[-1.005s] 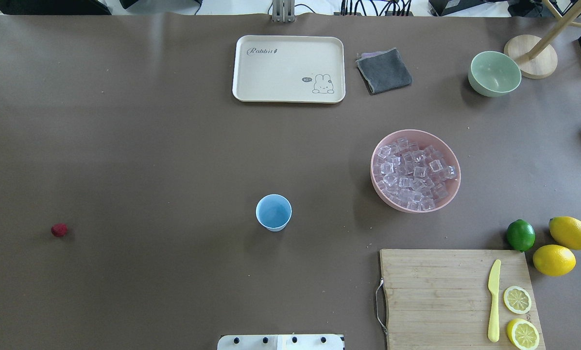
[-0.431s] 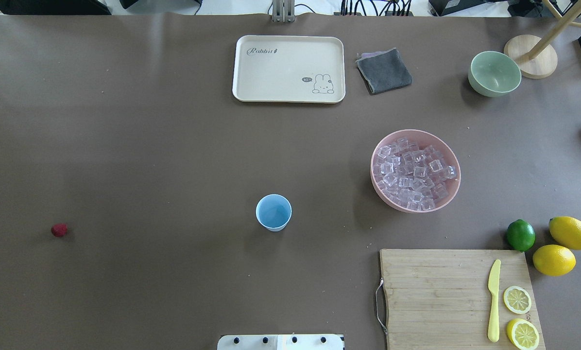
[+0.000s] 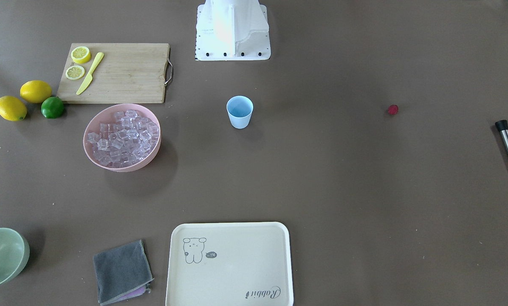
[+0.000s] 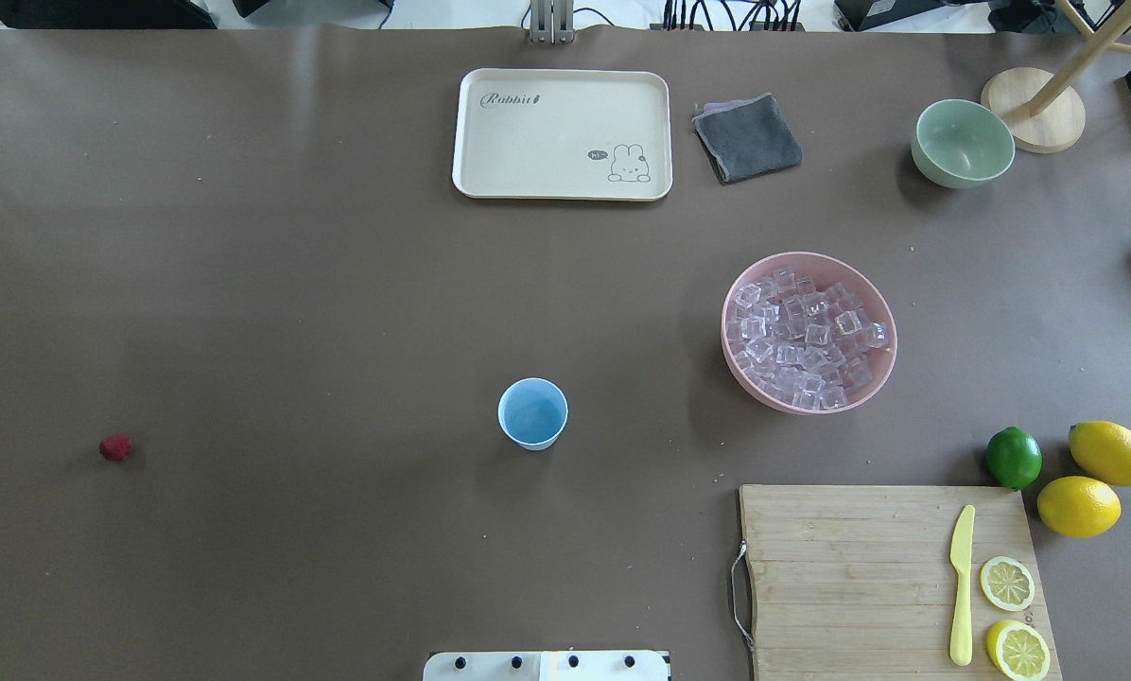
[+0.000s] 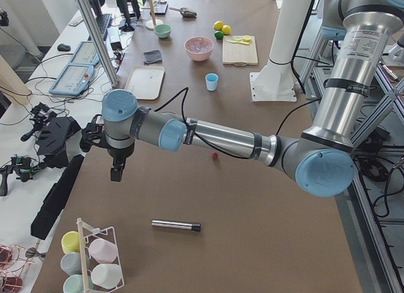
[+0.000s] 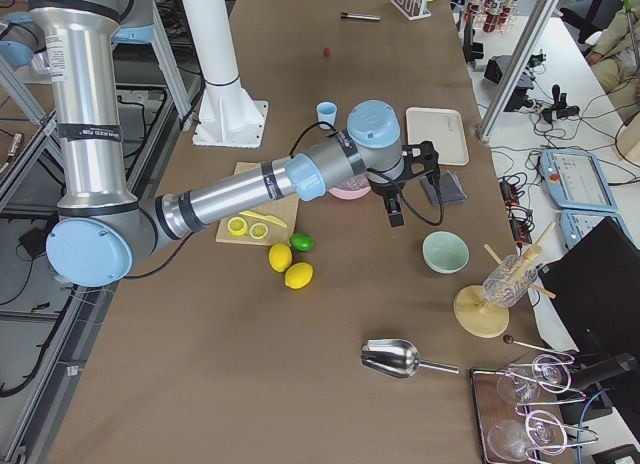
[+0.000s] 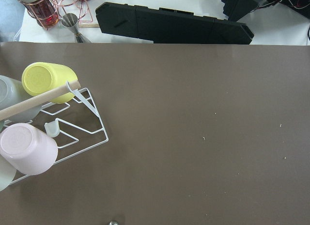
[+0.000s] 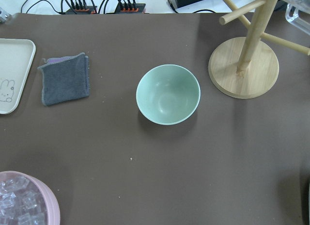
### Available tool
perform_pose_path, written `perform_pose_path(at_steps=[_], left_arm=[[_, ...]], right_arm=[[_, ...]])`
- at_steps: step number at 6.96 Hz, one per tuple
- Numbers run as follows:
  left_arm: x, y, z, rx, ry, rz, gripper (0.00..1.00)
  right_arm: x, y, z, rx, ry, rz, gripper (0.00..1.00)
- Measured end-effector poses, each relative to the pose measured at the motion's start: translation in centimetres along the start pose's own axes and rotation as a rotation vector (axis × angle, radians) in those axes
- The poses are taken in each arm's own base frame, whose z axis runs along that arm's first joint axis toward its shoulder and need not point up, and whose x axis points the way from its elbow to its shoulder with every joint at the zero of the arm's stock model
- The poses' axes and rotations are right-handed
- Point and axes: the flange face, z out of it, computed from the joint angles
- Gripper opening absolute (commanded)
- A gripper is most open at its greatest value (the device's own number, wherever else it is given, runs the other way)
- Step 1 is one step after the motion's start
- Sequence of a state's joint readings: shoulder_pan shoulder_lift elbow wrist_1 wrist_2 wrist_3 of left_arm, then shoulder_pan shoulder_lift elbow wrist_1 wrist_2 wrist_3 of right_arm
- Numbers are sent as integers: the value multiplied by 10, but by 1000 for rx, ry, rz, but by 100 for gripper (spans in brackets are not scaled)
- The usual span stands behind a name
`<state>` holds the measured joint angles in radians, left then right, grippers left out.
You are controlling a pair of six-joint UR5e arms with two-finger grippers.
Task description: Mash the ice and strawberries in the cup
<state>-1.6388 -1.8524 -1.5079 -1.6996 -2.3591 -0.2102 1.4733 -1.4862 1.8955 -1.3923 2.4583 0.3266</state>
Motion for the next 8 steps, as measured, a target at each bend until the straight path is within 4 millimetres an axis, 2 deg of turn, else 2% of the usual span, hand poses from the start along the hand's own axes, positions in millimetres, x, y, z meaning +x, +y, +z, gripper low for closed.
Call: perform_pose_path(at_steps=[2, 5, 8], left_arm=[[3, -2, 0, 1, 1, 4, 98], [19, -5, 12, -15, 8, 29, 98], [28, -9, 15, -19, 9, 42, 98]], right_arm=[[-53, -20, 46, -7, 88, 2, 99], [-146, -23, 112, 11, 156, 29, 99], [-221, 2, 133, 10, 91, 102, 99]])
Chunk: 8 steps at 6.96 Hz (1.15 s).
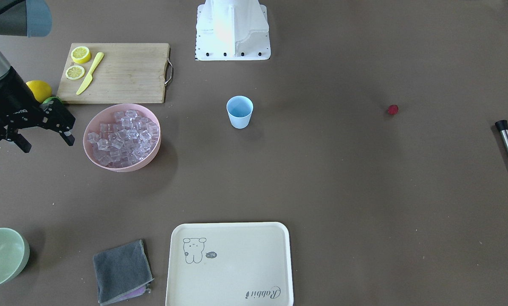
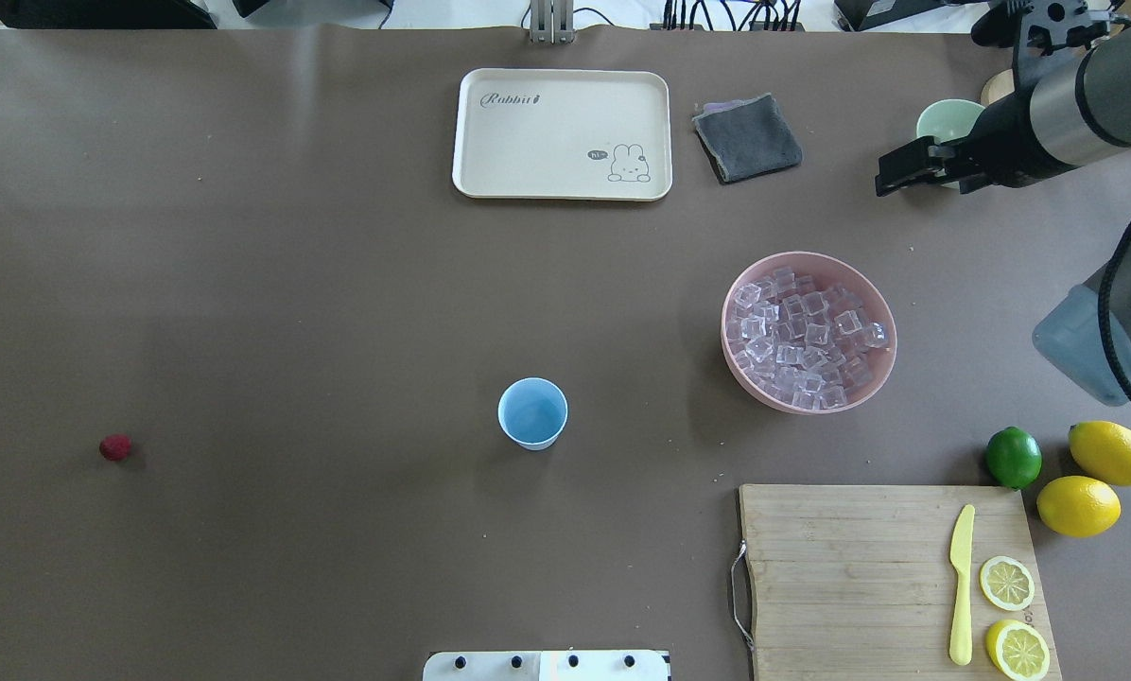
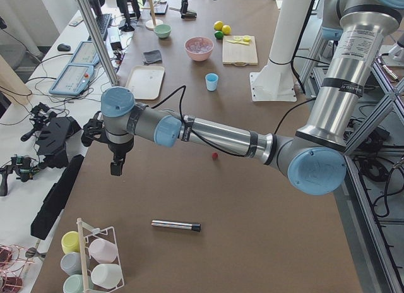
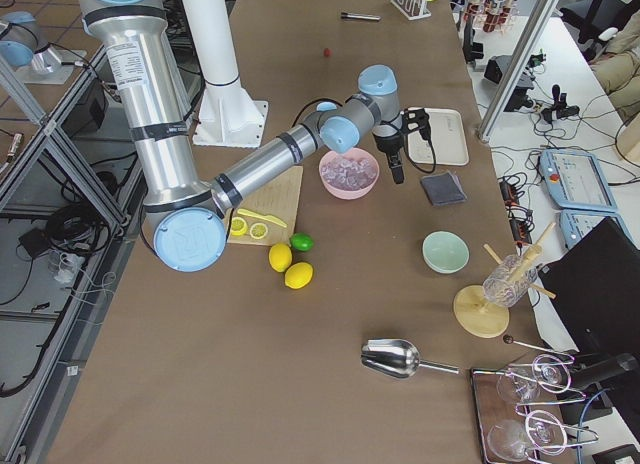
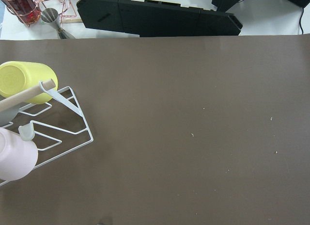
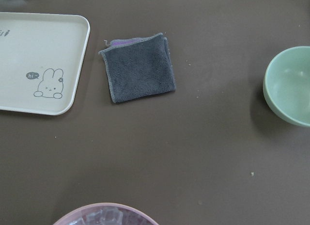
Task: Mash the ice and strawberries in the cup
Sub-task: 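Move the right gripper over the pink bowl of ice cubes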
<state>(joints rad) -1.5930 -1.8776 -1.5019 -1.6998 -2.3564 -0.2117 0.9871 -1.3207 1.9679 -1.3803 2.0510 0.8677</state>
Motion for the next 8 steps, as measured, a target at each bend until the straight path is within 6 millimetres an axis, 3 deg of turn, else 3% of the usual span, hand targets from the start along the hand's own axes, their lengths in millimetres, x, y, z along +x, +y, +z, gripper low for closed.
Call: perform_pose_path(at_steps=[4, 6, 7, 8], left_arm=[[1, 0, 0, 0, 0, 1, 98], [1, 0, 0, 0, 0, 2, 98], [1, 0, 0, 1, 1, 3, 98], [1, 0, -1, 1, 1, 4, 99]], right_arm=[[-59, 61, 42, -21, -35, 31, 100], [-65, 87, 63, -65, -10, 32, 94], [-63, 95, 71, -87, 8, 32, 82], [-62, 101, 76, -104, 27, 34, 82]])
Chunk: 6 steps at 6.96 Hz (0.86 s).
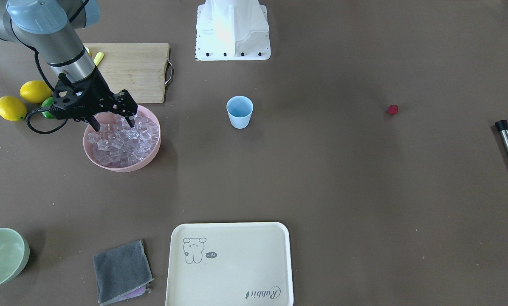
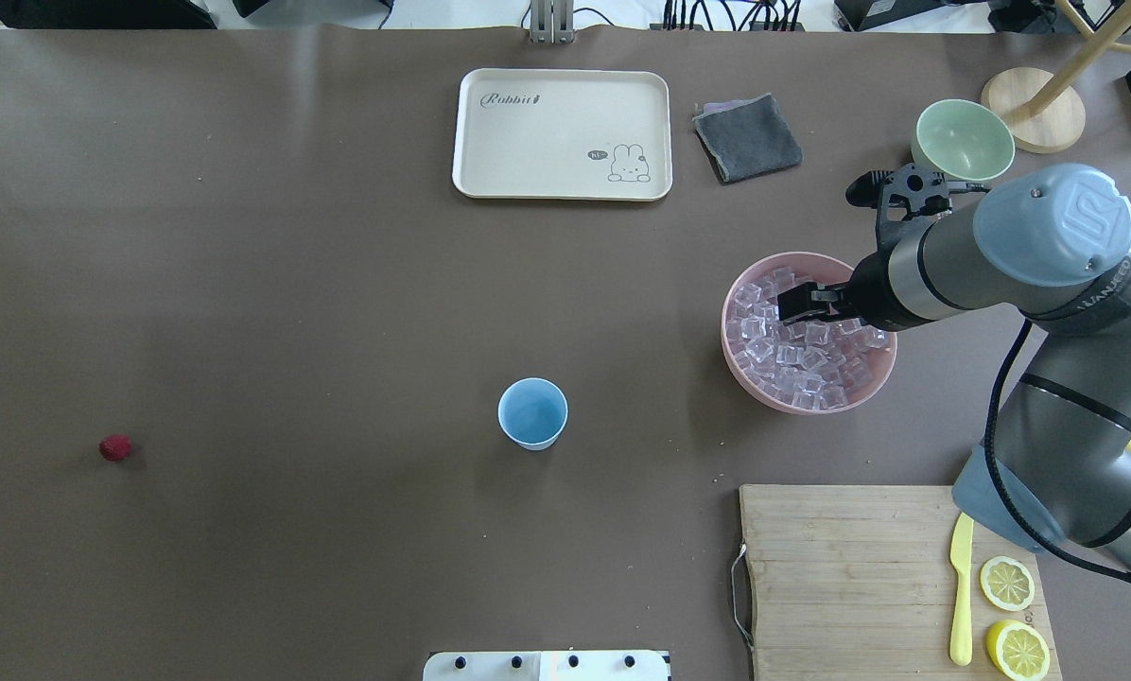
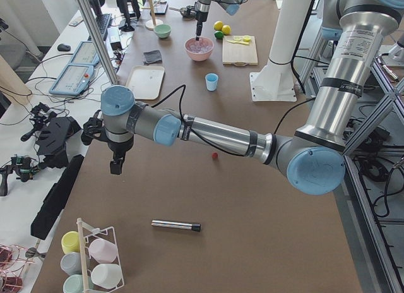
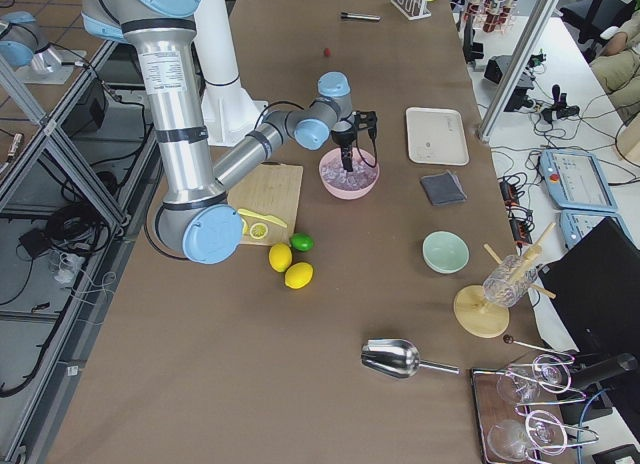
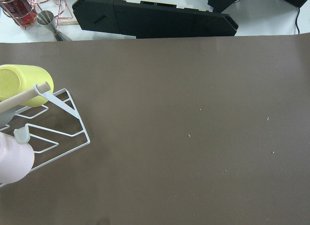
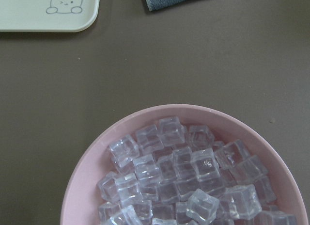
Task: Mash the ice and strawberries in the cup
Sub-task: 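Move the right gripper over the pink bowl of ice cubes, then lower the right gripper into the bowl and grasp an ice cube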
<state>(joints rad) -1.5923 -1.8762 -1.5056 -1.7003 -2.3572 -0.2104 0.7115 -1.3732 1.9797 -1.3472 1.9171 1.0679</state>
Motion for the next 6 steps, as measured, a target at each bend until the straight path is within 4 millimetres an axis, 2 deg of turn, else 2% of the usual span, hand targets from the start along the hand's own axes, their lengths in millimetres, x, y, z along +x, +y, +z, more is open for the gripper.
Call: perform_pose_path(at_steps=[3, 5, 6], left_arm=[[2, -1, -4, 8, 0, 3, 98], [3, -2, -6, 12, 0, 5, 98], [3, -3, -7, 13, 0, 6, 98]], right_arm=[[-2, 11, 20, -37, 44, -4, 87], [-8, 16, 30, -53, 50, -14, 98], [-7, 17, 32, -57, 55, -14, 98]])
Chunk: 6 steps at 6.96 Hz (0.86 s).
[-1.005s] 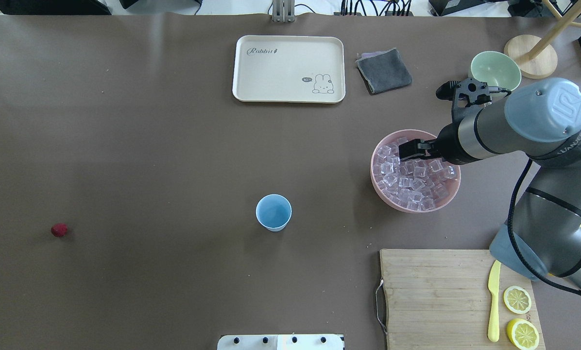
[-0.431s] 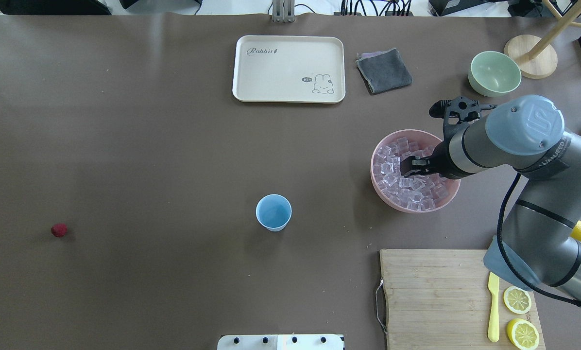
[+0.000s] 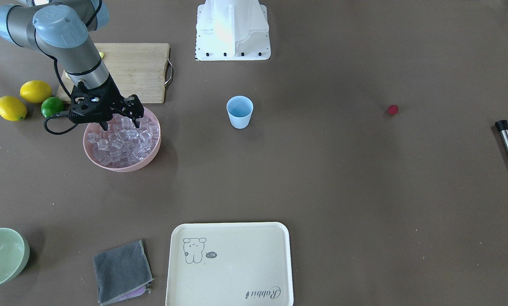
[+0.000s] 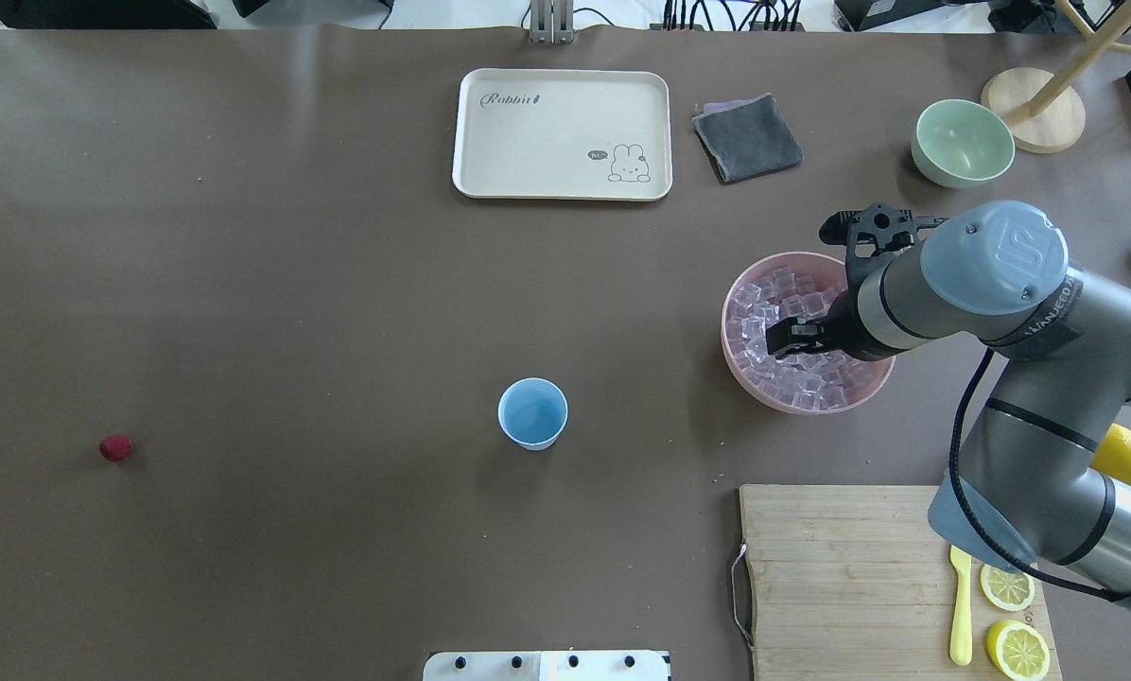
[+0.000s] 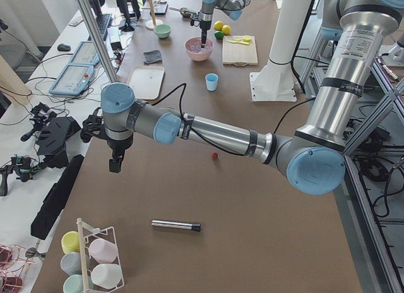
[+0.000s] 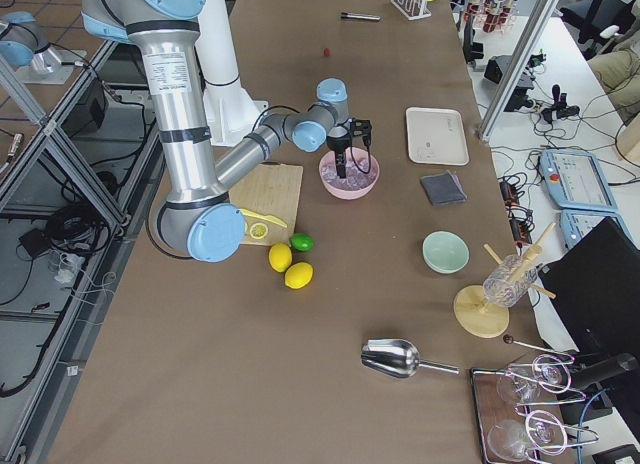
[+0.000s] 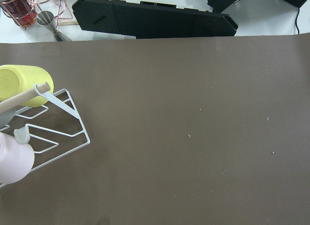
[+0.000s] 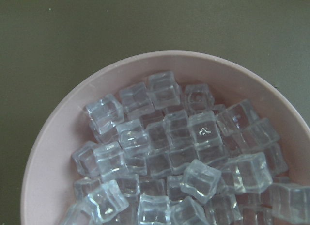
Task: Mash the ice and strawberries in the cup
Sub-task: 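Lower the right gripper into the bowl and grasp an ice cube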
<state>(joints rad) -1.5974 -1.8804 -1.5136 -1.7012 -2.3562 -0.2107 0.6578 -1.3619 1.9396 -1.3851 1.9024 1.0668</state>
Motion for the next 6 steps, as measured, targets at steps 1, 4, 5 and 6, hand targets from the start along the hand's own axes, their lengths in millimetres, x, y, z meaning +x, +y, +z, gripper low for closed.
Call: perform_pose_path(at_steps=[1, 4, 5, 6], left_arm=[[-1, 0, 0, 0, 0, 0, 98], [-4, 4, 2, -3, 0, -4, 99], [-5, 5, 3, -4, 0, -5, 99], [-5, 5, 3, -4, 0, -5, 98]], right_arm=[[2, 0, 3, -4, 6, 2, 98], [4, -1, 9, -6, 21, 14, 99], [3, -2, 10, -1, 25, 36, 99], [1, -4, 11, 6, 27, 59, 99]])
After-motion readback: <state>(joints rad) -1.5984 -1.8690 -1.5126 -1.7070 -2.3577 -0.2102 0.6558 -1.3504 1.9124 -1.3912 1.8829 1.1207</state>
